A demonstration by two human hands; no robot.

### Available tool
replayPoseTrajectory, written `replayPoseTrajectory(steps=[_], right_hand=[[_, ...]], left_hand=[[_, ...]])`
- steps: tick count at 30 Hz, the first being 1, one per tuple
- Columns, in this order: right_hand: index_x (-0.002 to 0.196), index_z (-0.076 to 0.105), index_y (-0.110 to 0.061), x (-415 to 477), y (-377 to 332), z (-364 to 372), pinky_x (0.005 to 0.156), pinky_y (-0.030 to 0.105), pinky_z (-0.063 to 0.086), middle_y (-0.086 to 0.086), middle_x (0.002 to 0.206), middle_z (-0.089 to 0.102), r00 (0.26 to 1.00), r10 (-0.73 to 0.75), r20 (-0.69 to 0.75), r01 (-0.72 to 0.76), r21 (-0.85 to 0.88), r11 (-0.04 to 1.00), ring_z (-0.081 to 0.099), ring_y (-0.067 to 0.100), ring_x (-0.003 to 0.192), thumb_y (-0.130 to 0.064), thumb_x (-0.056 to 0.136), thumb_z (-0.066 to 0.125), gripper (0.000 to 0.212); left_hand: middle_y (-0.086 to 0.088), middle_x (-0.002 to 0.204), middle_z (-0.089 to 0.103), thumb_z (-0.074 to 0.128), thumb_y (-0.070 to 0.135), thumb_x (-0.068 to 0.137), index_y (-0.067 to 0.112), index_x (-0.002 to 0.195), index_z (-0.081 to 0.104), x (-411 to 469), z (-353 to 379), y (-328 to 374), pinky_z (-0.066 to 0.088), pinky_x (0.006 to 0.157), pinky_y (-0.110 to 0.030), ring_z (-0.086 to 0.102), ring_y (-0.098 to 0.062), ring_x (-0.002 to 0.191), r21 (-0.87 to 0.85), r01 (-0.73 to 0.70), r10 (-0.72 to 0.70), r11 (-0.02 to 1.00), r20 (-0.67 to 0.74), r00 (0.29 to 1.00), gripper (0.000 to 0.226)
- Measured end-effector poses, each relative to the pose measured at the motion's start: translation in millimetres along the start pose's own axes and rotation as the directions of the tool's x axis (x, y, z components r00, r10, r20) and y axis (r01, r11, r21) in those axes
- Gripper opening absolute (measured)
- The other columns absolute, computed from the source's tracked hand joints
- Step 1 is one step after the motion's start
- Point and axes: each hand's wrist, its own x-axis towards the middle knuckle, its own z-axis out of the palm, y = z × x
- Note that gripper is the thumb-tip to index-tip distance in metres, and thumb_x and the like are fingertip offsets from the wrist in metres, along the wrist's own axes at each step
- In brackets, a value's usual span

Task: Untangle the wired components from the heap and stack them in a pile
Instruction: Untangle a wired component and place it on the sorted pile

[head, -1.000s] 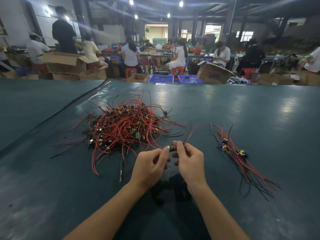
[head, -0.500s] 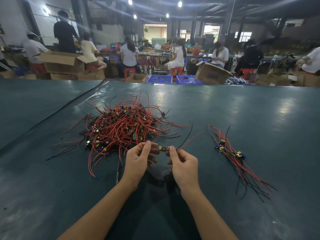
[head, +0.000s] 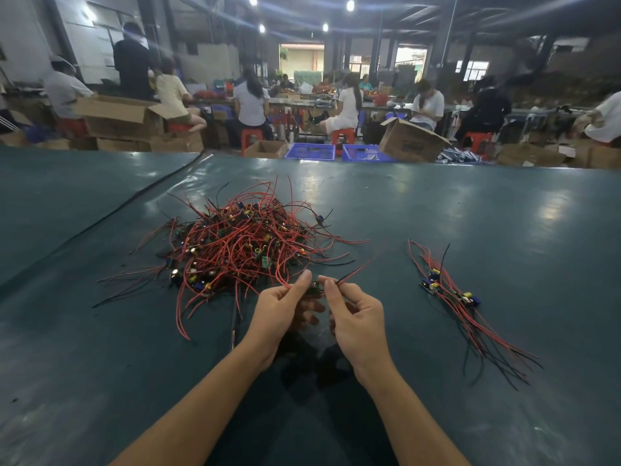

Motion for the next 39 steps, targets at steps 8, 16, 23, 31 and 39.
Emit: replayPoseTrajectory(steps=[8, 16, 23, 31, 39], right_hand=[[0.077, 0.078, -0.032, 3, 3, -3, 0.081, 0.050, 0.058, 0.004, 0.081, 0.075, 0.998, 0.002, -0.059, -0.004, -0.043, 0.999, 0.072, 0.026, 0.082, -0.027, 0.093, 0.064, 0.022], [0.078, 0.079, -0.026, 14, 1, -12, 0.060, 0.029, 0.051, -0.003, 0.074, 0.068, 0.942, 0.265, -0.205, -0.252, 0.088, 0.964, 0.056, 0.011, 0.059, -0.027, 0.093, 0.065, 0.021], [0.079, 0.075, -0.016, 32, -9, -41, 0.034, 0.017, 0.029, -0.005, 0.068, 0.050, 0.849, 0.393, -0.354, -0.279, 0.332, 0.901, 0.030, 0.005, 0.043, -0.019, 0.095, 0.063, 0.020], [0.066, 0.072, -0.020, 27, -8, -34, 0.034, 0.017, 0.028, -0.011, 0.050, 0.045, 0.882, 0.309, -0.357, -0.224, 0.258, 0.940, 0.028, 0.005, 0.039, -0.032, 0.087, 0.072, 0.025], [0.065, 0.077, -0.026, 6, -2, -5, 0.059, 0.010, 0.049, -0.005, 0.071, 0.075, 0.984, 0.160, -0.082, -0.165, -0.049, 0.985, 0.068, 0.000, 0.068, -0.025, 0.093, 0.064, 0.031]], left_hand=[[-0.010, 0.076, 0.072, 0.073, 0.035, 0.072, 0.006, 0.086, 0.076, -5, 3, -3, 0.052, 0.056, -0.020, 0.065, -0.012, 0.061, -0.126, 0.016, 0.007, 0.992, 0.179, 0.984, 0.032], [-0.008, 0.073, 0.071, 0.076, 0.032, 0.067, 0.014, 0.078, 0.078, -4, 3, -4, 0.052, 0.060, -0.020, 0.063, -0.012, 0.062, -0.082, -0.028, 0.045, 0.996, 0.215, 0.976, 0.021], [-0.010, 0.074, 0.071, 0.076, 0.024, 0.069, 0.011, 0.079, 0.078, 0, -1, 0, 0.052, 0.059, -0.019, 0.064, -0.014, 0.062, -0.049, -0.030, 0.042, 0.998, 0.287, 0.957, 0.016], [-0.005, 0.070, 0.067, 0.075, 0.026, 0.068, 0.006, 0.088, 0.071, 1, 3, -7, 0.052, 0.058, -0.019, 0.061, -0.012, 0.059, -0.121, -0.055, 0.079, 0.991, 0.205, 0.976, 0.029], [-0.007, 0.079, 0.073, 0.078, 0.028, 0.069, 0.014, 0.090, 0.077, 3, -2, -11, 0.053, 0.064, -0.020, 0.065, -0.014, 0.068, -0.066, -0.081, 0.095, 0.994, 0.243, 0.965, 0.026]])
